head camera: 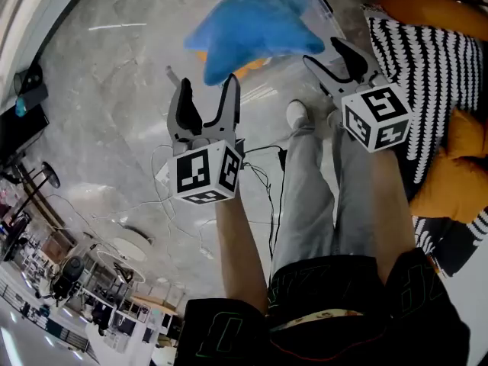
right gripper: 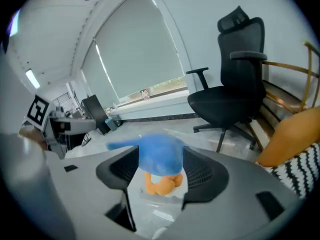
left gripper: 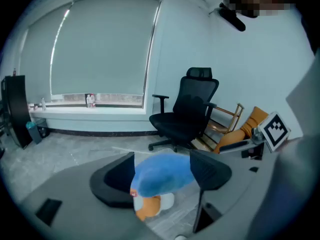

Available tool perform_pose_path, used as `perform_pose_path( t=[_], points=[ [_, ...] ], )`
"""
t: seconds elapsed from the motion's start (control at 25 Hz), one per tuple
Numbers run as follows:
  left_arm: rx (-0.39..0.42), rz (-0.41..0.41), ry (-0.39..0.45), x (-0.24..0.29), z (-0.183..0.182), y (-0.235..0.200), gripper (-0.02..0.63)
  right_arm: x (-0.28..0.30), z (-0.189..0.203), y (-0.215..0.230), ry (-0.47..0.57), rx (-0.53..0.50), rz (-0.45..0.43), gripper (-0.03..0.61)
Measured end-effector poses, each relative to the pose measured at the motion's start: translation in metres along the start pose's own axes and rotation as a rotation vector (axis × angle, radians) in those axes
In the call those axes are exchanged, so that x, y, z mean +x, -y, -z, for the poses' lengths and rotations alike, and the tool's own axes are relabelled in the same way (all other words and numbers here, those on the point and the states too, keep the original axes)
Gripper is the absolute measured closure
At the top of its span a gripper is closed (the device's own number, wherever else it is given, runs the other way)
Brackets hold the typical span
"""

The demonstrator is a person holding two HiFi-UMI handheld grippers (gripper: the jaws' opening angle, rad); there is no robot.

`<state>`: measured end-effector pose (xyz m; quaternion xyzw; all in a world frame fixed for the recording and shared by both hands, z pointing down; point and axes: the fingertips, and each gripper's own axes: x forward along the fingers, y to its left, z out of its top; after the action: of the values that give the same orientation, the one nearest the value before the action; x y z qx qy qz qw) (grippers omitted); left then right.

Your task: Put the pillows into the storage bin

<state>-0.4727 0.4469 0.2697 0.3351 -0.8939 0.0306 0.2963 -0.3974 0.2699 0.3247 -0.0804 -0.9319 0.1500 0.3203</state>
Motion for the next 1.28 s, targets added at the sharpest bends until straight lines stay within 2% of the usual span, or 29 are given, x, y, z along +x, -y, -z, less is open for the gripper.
perform_pose_path(
  t=[0.16, 0.32, 0.36, 0.48, 0.56, 0.6, 0.68, 0.72, 0.84, 1.0, 1.12, 1.28],
  points=[
    [-0.046, 0.031, -0.04, -0.011, 0.023, -0.004, 0.28, -0.006, -0.002, 0.005, 0.018, 0.051, 0.007, 0.318],
    [-0.05, 0.104, -0.056, -0.007, 0.029, 0.022, 0.337, -0.023, 0.009, 0.014, 0.033, 0.119, 0.016, 0.326],
    [-0.036, 0.125, -0.055, -0.004, 0.028, 0.033, 0.367, -0.028, 0.011, 0.017, 0.046, 0.14, 0.022, 0.339],
    [0.008, 0.177, -0.047, 0.005, 0.023, 0.065, 0.44, -0.045, 0.015, 0.028, 0.093, 0.165, 0.066, 0.457],
    [0.045, 0.212, -0.054, 0.013, 0.026, 0.085, 0.486, -0.058, 0.022, 0.032, 0.114, 0.178, 0.084, 0.482],
    [0.078, 0.227, -0.058, 0.017, 0.027, 0.096, 0.509, -0.065, 0.026, 0.036, 0.123, 0.184, 0.094, 0.489],
    [0.156, 0.253, -0.056, 0.024, 0.029, 0.127, 0.597, -0.082, 0.035, 0.048, 0.136, 0.187, 0.118, 0.556],
    [0.186, 0.273, -0.052, 0.027, 0.028, 0.146, 0.62, -0.091, 0.038, 0.056, 0.139, 0.19, 0.128, 0.565],
    [0.228, 0.342, -0.07, 0.035, 0.026, 0.202, 0.62, -0.12, 0.043, 0.081, 0.151, 0.218, 0.155, 0.575],
    [0.238, 0.429, -0.084, 0.042, 0.028, 0.261, 0.619, -0.161, 0.055, 0.113, 0.178, 0.257, 0.207, 0.575],
    [0.257, 0.485, -0.144, 0.041, 0.042, 0.3, 0.618, -0.194, 0.071, 0.138, 0.204, 0.301, 0.268, 0.575],
    [0.28, 0.561, -0.15, 0.042, 0.064, 0.356, 0.618, -0.244, 0.104, 0.17, 0.232, 0.357, 0.357, 0.575]
  ],
)
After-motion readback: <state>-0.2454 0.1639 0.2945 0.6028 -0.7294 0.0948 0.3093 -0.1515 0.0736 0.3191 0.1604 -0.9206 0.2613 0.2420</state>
